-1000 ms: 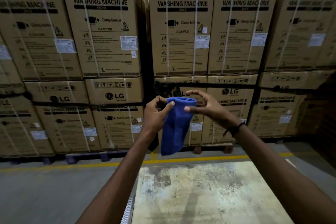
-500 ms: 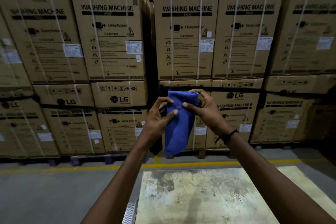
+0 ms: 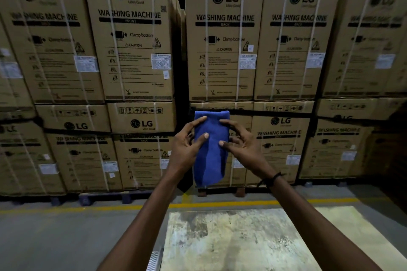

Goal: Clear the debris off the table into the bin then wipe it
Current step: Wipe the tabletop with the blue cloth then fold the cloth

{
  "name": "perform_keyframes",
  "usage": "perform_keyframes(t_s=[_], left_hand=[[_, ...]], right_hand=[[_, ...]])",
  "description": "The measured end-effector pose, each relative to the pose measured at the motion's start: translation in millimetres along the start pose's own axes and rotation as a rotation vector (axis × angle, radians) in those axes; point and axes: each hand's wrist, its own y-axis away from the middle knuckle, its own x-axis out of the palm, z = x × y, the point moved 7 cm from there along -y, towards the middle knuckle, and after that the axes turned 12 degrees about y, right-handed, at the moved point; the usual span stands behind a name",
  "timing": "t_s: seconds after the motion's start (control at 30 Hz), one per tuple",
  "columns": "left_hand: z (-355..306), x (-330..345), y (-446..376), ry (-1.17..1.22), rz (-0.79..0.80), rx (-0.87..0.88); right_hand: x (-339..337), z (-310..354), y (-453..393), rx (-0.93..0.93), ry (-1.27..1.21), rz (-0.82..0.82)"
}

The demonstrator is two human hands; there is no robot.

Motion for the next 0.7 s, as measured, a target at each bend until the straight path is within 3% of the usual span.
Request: perform_keyframes(t_s=[0.2,0.7], left_hand=[[-2,-4,6,-0.28,0.157,0.025],[7,-43,68,-0.23,0.206,-0.102]], right_hand=[[-2,10,-2,0.004,0.099,0.073],[52,24,52,0.04,0.219,0.284]])
